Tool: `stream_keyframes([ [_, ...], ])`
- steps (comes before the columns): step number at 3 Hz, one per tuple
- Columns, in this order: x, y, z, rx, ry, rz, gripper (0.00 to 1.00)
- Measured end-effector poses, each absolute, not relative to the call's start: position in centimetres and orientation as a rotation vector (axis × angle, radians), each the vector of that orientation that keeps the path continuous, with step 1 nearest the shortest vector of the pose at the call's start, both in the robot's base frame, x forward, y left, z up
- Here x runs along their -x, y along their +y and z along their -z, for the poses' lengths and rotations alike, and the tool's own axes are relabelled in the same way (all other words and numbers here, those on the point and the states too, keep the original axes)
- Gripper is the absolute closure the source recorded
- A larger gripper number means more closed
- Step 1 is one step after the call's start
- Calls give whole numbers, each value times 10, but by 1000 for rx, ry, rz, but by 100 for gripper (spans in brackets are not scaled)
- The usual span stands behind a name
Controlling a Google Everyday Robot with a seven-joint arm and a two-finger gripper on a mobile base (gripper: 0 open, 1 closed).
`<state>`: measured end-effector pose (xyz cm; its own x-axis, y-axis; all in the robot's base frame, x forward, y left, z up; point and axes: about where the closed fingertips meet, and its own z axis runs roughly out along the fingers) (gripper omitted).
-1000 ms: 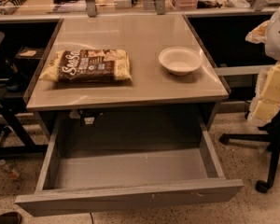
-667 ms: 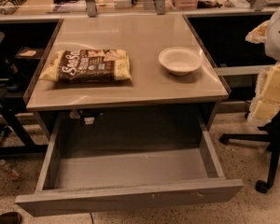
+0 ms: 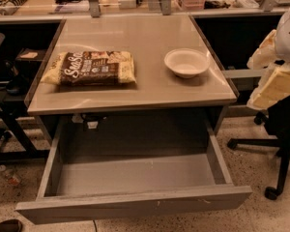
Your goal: Close top drawer
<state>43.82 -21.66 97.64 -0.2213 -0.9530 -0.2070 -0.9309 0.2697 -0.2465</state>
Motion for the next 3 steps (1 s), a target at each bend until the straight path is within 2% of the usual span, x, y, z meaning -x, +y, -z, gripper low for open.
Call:
stream_keyframes([
  [2, -438, -217, -976, 1723, 2232, 99, 89],
  [3, -411, -240, -974, 1635, 2319, 118, 100],
])
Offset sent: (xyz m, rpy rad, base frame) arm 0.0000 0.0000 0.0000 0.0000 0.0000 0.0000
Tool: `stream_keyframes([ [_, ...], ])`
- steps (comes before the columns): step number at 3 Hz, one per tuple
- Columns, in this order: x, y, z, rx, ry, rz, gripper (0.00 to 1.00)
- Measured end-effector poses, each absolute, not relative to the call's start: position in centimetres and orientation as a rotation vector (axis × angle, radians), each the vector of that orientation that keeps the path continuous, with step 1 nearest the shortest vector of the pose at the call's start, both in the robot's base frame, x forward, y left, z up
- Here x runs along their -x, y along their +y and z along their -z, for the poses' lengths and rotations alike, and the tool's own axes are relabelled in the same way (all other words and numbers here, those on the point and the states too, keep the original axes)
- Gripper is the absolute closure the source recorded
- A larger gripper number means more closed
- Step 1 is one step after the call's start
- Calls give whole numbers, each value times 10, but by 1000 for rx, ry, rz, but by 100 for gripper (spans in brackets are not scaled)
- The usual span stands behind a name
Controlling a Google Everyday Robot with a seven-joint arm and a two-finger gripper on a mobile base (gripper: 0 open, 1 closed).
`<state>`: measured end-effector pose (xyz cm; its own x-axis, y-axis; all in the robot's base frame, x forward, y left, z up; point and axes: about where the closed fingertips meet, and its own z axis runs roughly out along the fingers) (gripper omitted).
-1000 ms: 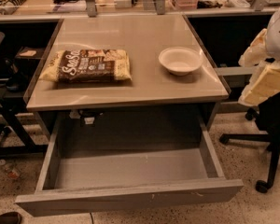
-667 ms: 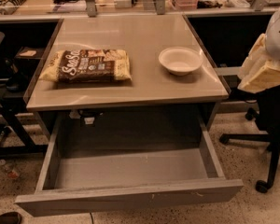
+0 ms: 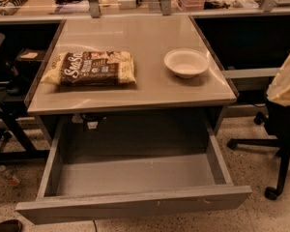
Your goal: Close top drawer
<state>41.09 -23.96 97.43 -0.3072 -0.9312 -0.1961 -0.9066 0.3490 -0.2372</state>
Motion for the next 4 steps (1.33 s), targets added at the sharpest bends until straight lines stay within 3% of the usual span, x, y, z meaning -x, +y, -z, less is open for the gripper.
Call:
stream_keyframes([
  [2, -310, -273, -949, 1498, 2553, 138, 100],
  [4, -290, -255, -921, 1527, 2535, 39, 100],
])
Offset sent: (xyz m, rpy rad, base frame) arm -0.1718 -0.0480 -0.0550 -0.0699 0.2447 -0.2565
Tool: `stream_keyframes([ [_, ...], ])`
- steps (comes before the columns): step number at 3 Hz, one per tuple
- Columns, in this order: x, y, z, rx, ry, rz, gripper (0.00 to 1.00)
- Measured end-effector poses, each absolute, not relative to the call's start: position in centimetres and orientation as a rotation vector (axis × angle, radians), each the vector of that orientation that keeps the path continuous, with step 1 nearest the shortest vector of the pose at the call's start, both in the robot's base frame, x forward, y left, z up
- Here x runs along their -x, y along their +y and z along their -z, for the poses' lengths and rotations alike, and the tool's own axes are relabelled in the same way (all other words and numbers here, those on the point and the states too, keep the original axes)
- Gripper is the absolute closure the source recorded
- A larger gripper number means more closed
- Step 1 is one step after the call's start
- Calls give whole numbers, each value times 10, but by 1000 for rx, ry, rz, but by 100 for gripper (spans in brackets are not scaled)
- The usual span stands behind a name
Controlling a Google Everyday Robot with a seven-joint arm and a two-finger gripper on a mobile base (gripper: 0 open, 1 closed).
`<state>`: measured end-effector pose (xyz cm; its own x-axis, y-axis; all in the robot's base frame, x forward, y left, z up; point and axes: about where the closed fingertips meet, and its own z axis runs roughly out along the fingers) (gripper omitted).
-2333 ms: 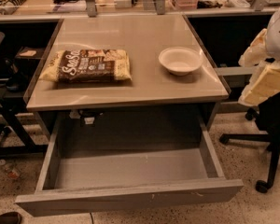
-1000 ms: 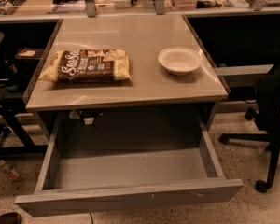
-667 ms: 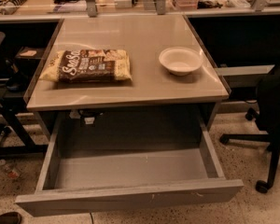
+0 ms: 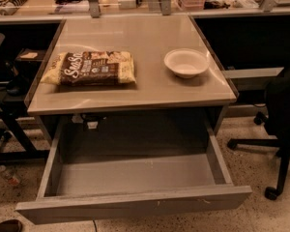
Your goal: Close top drawer
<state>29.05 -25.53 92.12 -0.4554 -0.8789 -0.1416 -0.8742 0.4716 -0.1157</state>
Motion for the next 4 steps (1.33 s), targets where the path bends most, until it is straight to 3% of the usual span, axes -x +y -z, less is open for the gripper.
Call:
stream_keyframes([
  [2, -245, -199, -817, 1614, 2518, -303, 100],
  [4, -239, -198, -808, 1617, 2534, -325, 100],
])
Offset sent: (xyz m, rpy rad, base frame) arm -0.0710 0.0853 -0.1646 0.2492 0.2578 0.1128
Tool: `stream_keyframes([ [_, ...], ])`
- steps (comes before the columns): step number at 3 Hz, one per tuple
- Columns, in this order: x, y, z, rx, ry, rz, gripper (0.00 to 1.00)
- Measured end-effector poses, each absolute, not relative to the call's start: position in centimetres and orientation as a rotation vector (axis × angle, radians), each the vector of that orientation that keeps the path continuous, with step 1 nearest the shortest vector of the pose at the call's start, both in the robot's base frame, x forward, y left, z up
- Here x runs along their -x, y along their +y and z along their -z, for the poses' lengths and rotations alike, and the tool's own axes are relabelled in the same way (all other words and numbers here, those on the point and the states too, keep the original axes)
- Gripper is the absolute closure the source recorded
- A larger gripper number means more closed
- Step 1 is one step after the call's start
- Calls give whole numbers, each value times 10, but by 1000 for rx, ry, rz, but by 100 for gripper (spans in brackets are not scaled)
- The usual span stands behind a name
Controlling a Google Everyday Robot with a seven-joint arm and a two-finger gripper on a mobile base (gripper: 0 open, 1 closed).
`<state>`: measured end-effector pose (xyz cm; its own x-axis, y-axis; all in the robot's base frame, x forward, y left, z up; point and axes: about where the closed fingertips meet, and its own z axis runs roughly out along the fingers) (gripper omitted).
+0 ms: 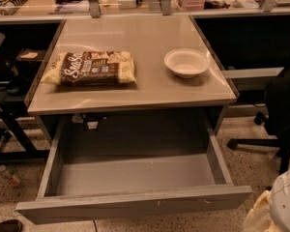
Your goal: Close top drawer
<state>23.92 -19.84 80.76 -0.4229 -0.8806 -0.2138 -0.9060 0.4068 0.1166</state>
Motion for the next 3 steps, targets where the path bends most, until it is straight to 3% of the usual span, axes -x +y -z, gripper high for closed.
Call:
stream_keyframes([
  [3, -267, -173, -689, 1644, 2529, -426, 100],
])
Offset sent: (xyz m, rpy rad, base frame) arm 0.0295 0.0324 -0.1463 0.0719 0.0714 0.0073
